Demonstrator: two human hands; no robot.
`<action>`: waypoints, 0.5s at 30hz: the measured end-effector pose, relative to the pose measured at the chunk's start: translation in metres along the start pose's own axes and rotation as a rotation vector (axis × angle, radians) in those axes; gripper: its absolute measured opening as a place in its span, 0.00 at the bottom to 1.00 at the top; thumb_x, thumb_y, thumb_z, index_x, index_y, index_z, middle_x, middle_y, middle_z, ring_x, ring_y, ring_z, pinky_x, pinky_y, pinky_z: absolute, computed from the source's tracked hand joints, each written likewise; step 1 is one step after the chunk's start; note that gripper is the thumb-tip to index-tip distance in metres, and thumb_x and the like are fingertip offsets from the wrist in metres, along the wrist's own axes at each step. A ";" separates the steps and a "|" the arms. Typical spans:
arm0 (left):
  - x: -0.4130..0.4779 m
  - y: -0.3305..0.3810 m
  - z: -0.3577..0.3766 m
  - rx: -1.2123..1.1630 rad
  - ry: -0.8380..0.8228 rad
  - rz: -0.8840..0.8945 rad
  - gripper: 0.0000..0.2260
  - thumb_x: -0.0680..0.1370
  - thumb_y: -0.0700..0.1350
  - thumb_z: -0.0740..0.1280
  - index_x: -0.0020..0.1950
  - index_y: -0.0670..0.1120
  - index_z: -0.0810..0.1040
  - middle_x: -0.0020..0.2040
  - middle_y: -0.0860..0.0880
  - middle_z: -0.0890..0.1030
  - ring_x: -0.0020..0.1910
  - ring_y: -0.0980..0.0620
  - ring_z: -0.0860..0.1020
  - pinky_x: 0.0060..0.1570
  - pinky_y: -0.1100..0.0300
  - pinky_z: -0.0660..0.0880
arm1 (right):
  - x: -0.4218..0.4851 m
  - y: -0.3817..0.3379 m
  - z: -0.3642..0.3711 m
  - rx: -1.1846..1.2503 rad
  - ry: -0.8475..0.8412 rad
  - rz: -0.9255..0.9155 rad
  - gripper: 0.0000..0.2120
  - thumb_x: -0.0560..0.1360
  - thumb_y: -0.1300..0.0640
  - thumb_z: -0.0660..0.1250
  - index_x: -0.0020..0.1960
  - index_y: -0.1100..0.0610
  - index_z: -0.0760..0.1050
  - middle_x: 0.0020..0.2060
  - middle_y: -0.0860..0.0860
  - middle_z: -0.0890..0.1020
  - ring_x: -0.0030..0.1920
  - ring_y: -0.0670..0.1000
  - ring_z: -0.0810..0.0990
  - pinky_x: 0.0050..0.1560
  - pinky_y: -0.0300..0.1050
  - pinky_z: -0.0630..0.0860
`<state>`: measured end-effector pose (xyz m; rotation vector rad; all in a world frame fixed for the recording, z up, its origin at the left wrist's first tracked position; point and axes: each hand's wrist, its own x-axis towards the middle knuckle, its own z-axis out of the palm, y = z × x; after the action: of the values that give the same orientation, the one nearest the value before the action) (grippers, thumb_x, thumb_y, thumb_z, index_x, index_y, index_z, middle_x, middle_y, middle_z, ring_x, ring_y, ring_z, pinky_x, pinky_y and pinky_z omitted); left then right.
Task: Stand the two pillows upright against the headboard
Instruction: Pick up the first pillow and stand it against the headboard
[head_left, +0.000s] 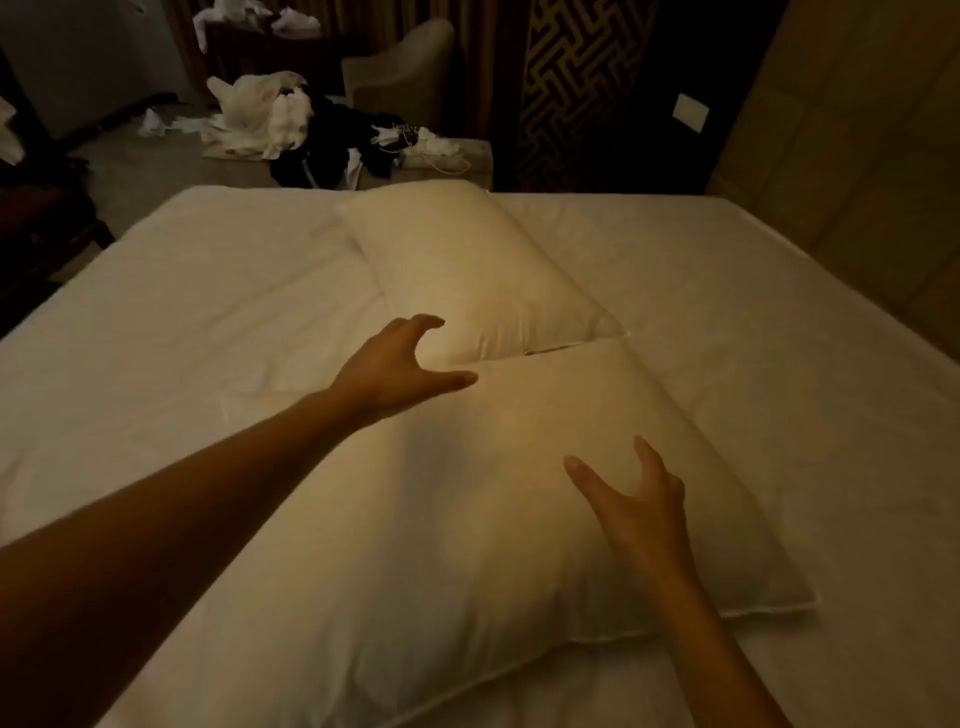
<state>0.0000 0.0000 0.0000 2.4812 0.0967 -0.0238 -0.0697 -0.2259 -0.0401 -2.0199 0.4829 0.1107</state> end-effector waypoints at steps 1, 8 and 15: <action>0.006 0.000 0.005 0.024 -0.030 0.014 0.37 0.68 0.62 0.69 0.73 0.52 0.61 0.74 0.46 0.65 0.70 0.45 0.67 0.64 0.51 0.67 | 0.005 0.003 0.001 0.012 0.016 0.003 0.42 0.64 0.40 0.71 0.72 0.48 0.57 0.72 0.56 0.60 0.69 0.62 0.64 0.67 0.58 0.67; 0.017 -0.032 -0.006 0.096 -0.111 -0.117 0.38 0.68 0.63 0.68 0.73 0.52 0.60 0.74 0.43 0.64 0.70 0.42 0.67 0.66 0.47 0.66 | 0.000 0.007 0.022 0.022 0.068 0.086 0.40 0.64 0.41 0.72 0.70 0.53 0.61 0.69 0.58 0.62 0.68 0.62 0.62 0.65 0.53 0.67; 0.060 -0.031 0.060 0.224 -0.220 -0.123 0.40 0.66 0.68 0.65 0.74 0.53 0.60 0.75 0.43 0.63 0.71 0.41 0.64 0.68 0.46 0.63 | 0.010 0.078 0.034 0.119 0.253 0.438 0.44 0.59 0.41 0.76 0.66 0.63 0.64 0.65 0.62 0.68 0.68 0.63 0.63 0.68 0.56 0.65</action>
<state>0.0577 -0.0085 -0.0692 2.6733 0.1598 -0.3770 -0.0860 -0.2310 -0.1241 -1.7914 1.0646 0.0900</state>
